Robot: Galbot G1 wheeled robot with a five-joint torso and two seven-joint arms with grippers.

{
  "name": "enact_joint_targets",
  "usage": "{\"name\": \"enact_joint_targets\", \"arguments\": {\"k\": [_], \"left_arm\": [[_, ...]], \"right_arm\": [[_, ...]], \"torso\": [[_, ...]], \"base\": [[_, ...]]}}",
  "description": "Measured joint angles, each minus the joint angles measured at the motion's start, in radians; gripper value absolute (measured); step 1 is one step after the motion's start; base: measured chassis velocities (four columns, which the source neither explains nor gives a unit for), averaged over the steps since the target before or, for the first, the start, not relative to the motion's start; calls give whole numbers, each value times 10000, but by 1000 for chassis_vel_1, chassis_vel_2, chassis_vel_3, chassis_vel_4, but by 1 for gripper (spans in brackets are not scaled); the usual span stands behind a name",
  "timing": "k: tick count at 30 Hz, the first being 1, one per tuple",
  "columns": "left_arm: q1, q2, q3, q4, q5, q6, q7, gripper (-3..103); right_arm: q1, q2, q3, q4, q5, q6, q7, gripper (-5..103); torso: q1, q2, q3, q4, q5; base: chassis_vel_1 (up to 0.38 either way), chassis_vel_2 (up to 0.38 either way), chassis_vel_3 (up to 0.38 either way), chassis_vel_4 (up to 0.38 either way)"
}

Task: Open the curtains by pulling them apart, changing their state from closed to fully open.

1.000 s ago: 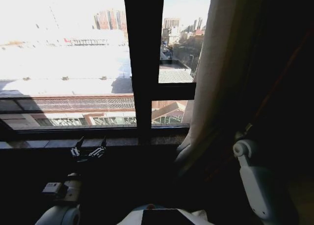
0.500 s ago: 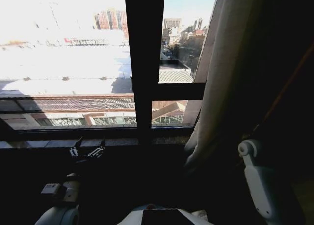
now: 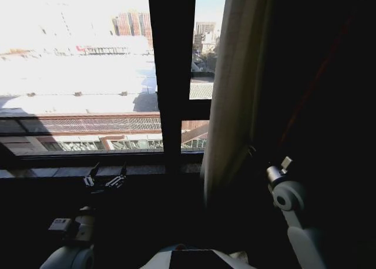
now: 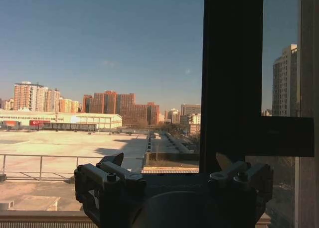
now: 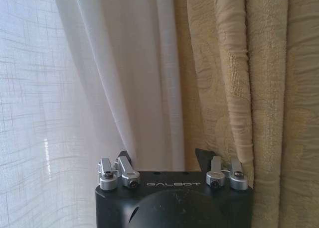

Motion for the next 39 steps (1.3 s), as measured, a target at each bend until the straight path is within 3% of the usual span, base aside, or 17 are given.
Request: {"name": "enact_joint_targets", "arguments": {"k": [3, 4, 5, 6, 9, 10, 12, 17, 26, 39], "left_arm": [[-33, 1, 19, 0, -31, 32, -8, 100], [-73, -2, 94, 12, -41, 37, -8, 100], [-90, -4, 127, 28, -41, 38, -7, 100], [-104, -3, 161, 51, -41, 39, -7, 100], [-113, 11, 194, 77, -41, 40, -6, 100], [-124, 35, 210, 91, -42, 40, -6, 100], [-134, 60, 211, 109, -44, 40, -3, 100], [-137, 90, 198, 119, -60, 27, 13, 100], [-119, 98, 185, 188, -85, -108, 35, 100], [-78, 78, 170, 179, -81, -186, 58, 100]], "right_arm": [[-240, 62, -22, 204, -267, 66, -16, 65], [-412, 127, -38, 296, -634, 227, -83, 76], [-453, 160, -42, 298, -877, 283, -117, 76], [-501, 200, -46, 290, -1181, 376, -181, 87], [-580, 253, -55, 252, -1575, 528, -249, 87], [-682, 320, -92, 203, -1971, 701, -295, 96], [-733, 391, -150, 130, -2277, 832, -305, 100], [-793, 551, -321, -38, -2805, 1120, -319, 100], [-875, 581, -389, 10, -2855, 1131, -324, 100], [-904, 589, -387, 70, -2841, 1134, -326, 100]], "torso": [[0, 0, 0, 0, 0], [0, 0, 0, -1, 1], [0, 0, 0, 0, 1], [0, 0, 0, 1, 2], [-1, 0, 0, 2, 2], [0, 0, 0, 0, 1], [0, 0, 0, 0, 1], [0, 0, 0, 0, 3], [0, 0, 0, 1, 4], [0, 0, 0, 0, 5]], "base": [[0, 0, 0, 0], [0, 0, 0, 0], [0, 0, 0, 0], [0, 0, 0, 0], [0, 0, 0, 0], [0, 0, 0, 0], [0, 0, 0, 0], [13, 9, -10, -9], [110, 105, -94, -115], [287, 291, -293, -291]]}}
